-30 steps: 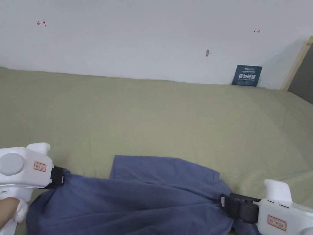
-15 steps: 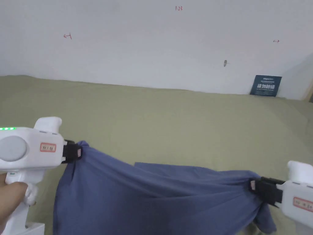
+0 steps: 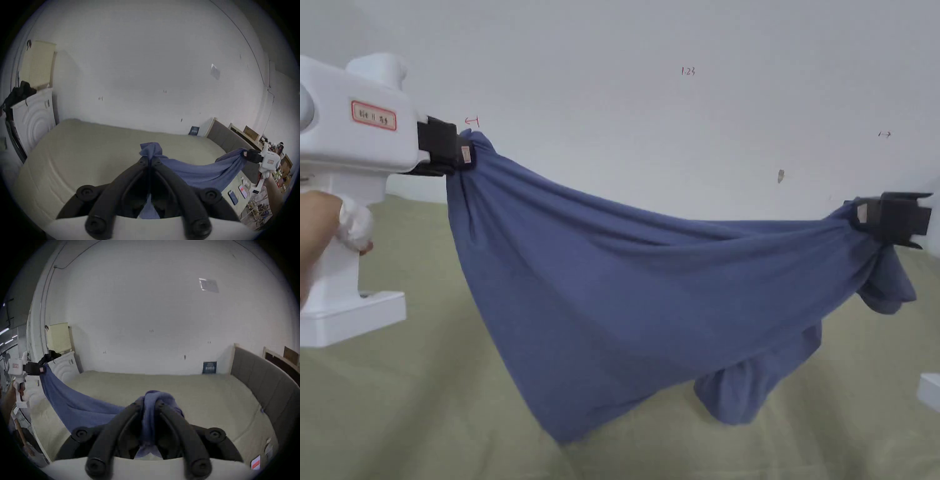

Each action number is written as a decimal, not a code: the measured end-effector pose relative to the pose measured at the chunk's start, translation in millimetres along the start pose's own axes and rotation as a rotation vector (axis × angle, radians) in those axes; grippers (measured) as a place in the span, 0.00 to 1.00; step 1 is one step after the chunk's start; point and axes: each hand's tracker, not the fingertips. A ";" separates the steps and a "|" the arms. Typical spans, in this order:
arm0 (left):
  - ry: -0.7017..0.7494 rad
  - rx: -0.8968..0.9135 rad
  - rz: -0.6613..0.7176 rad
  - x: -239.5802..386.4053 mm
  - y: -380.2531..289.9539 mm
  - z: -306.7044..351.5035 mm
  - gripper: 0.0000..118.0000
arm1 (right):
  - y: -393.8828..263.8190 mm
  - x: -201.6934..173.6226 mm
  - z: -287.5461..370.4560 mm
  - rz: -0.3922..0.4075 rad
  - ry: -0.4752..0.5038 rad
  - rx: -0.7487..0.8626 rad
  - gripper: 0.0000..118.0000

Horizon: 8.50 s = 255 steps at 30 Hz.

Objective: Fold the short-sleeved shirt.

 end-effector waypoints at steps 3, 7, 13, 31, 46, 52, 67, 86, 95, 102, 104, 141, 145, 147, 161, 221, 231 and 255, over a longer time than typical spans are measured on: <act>0.028 0.023 -0.016 0.2 21.8 -10.3 0.02 | 28.5 0.1 -13.6 0.008 -0.010 0.041 0.10; 0.066 0.055 -0.017 -4.6 32.7 -23.8 0.02 | 49.0 8.1 -39.5 -0.028 -0.036 0.082 0.10; 0.066 0.017 0.018 -15.5 3.9 -42.8 0.02 | 20.4 17.1 -55.6 -0.111 -0.064 0.056 0.10; 0.039 -0.374 0.130 -27.1 -277.9 37.5 0.02 | -241.7 18.3 43.1 -0.118 -0.084 -0.377 0.10; 0.095 -0.422 0.274 -20.3 -358.4 99.1 0.87 | -295.7 10.2 100.7 -0.268 -0.110 -0.357 0.84; 0.142 -0.161 0.018 12.8 -295.4 126.4 0.35 | -240.4 -19.7 137.4 -0.078 -0.138 -0.148 0.22; 0.065 -0.385 0.007 -12.5 -303.1 105.8 0.84 | -244.9 -47.6 140.7 -0.072 -0.145 -0.331 0.00; -0.026 -0.583 0.061 -34.8 -366.0 48.5 0.01 | -226.4 -1.1 7.5 0.004 -0.016 -0.434 0.77; -0.012 -0.566 0.063 -38.5 -354.6 49.1 0.01 | -209.1 52.5 -180.5 0.279 0.032 -0.744 0.94; 0.012 -0.569 0.068 -25.2 -352.8 47.0 0.01 | -246.3 78.6 -216.9 0.121 0.068 -0.839 0.01; 0.020 -0.571 0.074 -25.2 -352.7 45.9 0.01 | -238.8 75.9 -207.3 0.114 0.020 -0.774 0.02; 0.140 -0.030 -0.222 39.7 96.6 -6.3 0.01 | 176.3 32.8 -12.6 0.083 -0.245 0.225 0.02; 0.181 0.020 -0.232 35.0 125.5 -24.8 0.01 | 203.2 23.2 -23.3 0.081 -0.256 0.296 0.02; 0.184 0.036 -0.237 38.1 135.0 -27.8 0.01 | 209.9 18.7 -29.2 0.073 -0.258 0.314 0.02; 0.117 -0.050 -0.267 45.1 26.0 -5.9 0.01 | 115.3 26.6 0.1 0.119 -0.193 0.193 0.02; 0.101 -0.425 0.121 5.9 -392.6 170.0 0.83 | -309.7 3.8 226.9 -0.123 -0.166 -0.444 0.00; 0.126 -0.427 0.028 -8.9 -404.1 134.2 0.04 | -327.8 17.8 209.8 -0.192 -0.179 -0.506 0.71; 0.072 -0.438 0.019 7.0 -324.1 125.2 0.04 | -261.7 15.0 159.3 -0.059 -0.105 -0.489 0.01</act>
